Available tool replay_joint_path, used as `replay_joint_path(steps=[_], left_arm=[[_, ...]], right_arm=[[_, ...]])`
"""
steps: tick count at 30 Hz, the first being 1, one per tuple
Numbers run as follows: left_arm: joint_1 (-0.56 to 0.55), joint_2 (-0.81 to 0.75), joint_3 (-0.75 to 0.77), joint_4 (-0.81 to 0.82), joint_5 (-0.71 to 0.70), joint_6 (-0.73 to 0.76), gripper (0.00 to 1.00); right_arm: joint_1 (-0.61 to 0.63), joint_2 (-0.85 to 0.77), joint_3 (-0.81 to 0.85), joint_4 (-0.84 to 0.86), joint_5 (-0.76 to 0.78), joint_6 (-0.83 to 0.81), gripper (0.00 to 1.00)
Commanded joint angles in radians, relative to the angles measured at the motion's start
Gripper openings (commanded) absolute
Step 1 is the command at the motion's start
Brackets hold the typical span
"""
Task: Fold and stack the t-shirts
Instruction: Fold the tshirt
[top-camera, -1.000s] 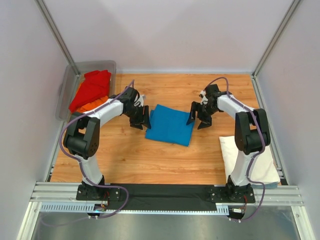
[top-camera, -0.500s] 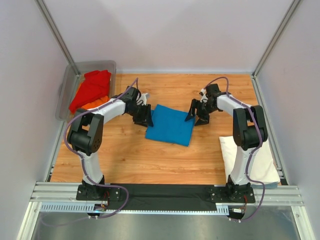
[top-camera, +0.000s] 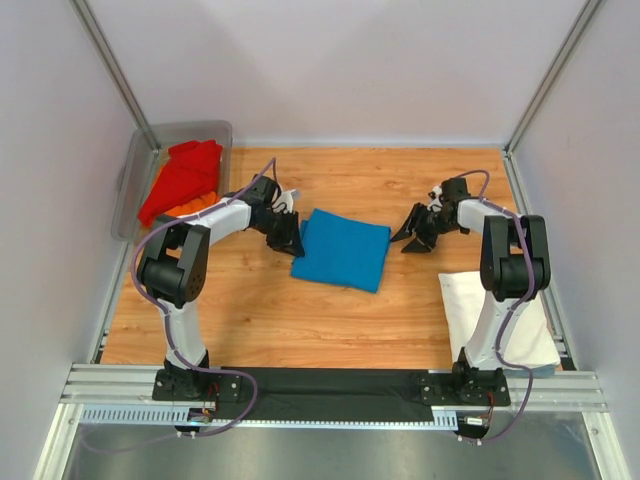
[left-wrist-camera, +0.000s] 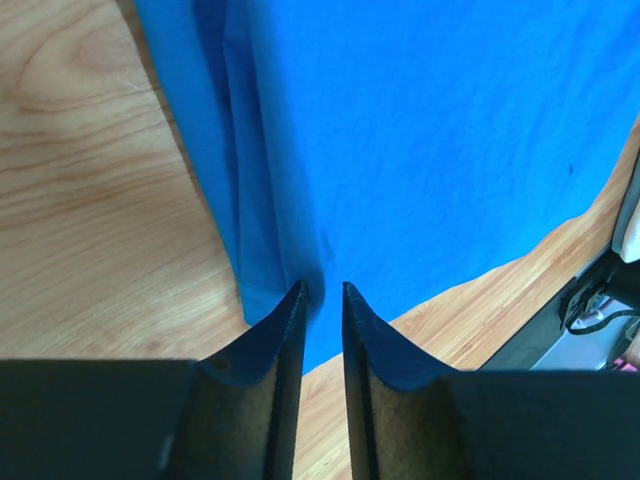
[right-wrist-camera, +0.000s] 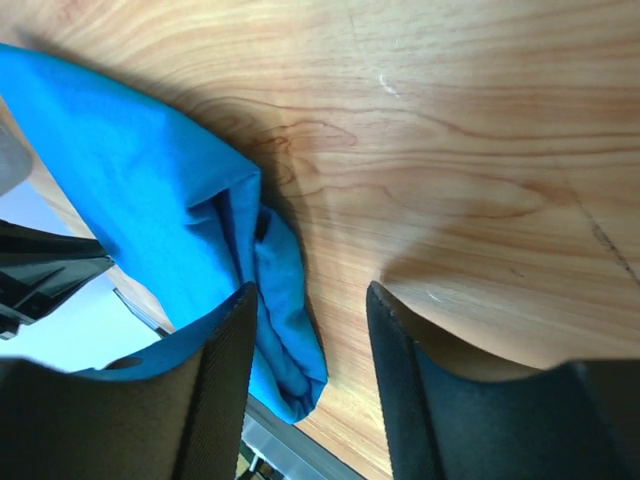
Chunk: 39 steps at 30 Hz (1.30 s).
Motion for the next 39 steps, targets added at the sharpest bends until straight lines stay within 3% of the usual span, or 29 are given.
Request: replay_joint_path(steps=[1,5,9,26,30,39], left_arm=[[0.008,-0.003,-0.012,0.022,0.040,0.026,0.27],[0.009,-0.002,-0.016,0.019,0.048,0.020,0.17],[0.012,-0.003,-0.021,0.015,0.052,0.007,0.00],[0.015,-0.013,-0.027,0.016,0.071,-0.017,0.00],[0.015,-0.016,-0.027,0.013,0.068,-0.029,0.00],[0.015,-0.068,-0.137,0.039,0.084,-0.124,0.00]], right_arm=[[-0.005,-0.053,-0.006,0.063,-0.037,0.016,0.49],[-0.005,-0.024,-0.002,0.077,-0.056,0.025,0.37],[-0.005,0.016,0.003,0.090,-0.077,0.034,0.25],[0.021,0.111,0.037,0.161,-0.132,0.086,0.28],[0.021,0.122,0.040,0.170,-0.089,0.125,0.00],[0.021,0.071,-0.025,0.238,0.104,0.249,0.00]])
